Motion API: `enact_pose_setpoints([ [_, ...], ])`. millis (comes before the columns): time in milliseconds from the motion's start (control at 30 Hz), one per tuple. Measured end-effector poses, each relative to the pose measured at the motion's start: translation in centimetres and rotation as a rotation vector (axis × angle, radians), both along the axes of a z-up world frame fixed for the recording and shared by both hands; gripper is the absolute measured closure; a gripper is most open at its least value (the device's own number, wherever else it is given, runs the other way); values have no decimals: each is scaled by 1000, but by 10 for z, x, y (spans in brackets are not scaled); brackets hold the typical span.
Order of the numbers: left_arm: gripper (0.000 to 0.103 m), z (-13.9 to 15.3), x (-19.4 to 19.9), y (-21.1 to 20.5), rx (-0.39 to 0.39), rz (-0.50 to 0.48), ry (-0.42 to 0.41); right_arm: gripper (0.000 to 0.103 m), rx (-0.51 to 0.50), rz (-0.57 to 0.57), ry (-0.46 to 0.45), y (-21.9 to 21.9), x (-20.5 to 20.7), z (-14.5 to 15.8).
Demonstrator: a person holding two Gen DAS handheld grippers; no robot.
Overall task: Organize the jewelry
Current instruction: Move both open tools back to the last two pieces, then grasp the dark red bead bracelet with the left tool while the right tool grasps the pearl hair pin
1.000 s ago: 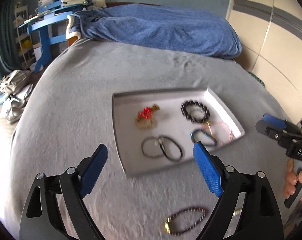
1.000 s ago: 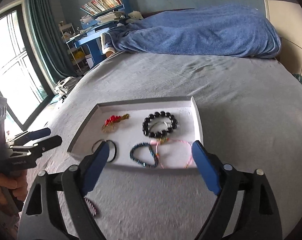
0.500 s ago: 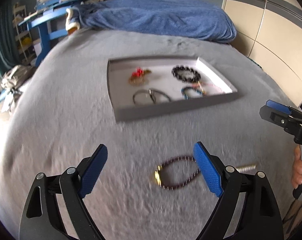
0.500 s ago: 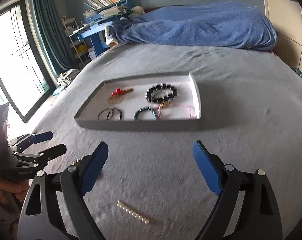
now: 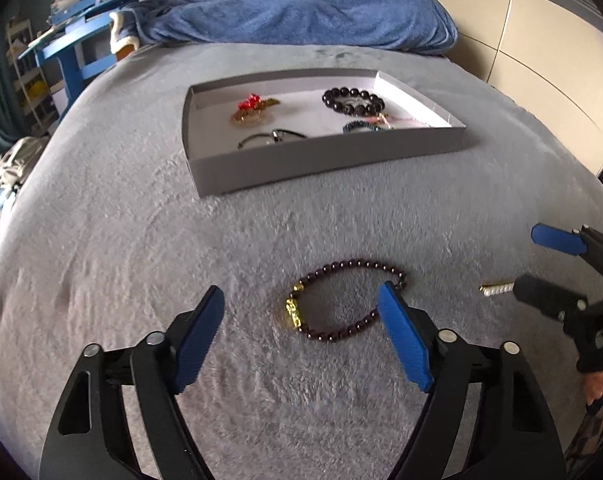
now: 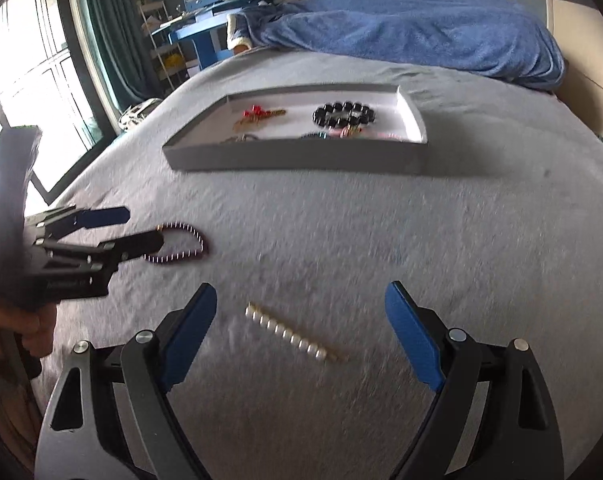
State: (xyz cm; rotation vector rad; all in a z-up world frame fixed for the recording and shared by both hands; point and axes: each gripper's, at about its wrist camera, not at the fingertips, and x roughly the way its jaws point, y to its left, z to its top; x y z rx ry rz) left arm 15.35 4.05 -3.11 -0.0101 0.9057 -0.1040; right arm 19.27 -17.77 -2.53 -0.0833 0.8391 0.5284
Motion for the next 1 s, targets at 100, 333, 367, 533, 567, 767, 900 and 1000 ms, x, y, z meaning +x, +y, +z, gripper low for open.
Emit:
enact_pose_setpoints([
  [100,35,-4,1,0,-11,-7,14,35,-28,32,11,4,-4,-7],
  [333,41,-10,4,-4,-12,-15,22,55,-80,48,19,6,-5,-19],
  [367,41,-11,5,-6,-3,-17,22,56,-83,48,19,6,-5,-20],
  [533,41,-13,8,-10,13,-27,18,59,-104,53,14,9,-5,-22],
  [567,41,-14,8,-10,15,-27,17,60,-108,54,12,10,-6,-23],
  [767,42,-16,10,-15,45,-30,12,76,-138,75,-8,17,-11,-23],
  [900,57,-17,9,-21,55,-58,11,84,-147,92,-13,22,-14,-23],
  [1000,65,-17,8,-26,65,-74,8,89,-141,98,-12,24,-14,-23],
])
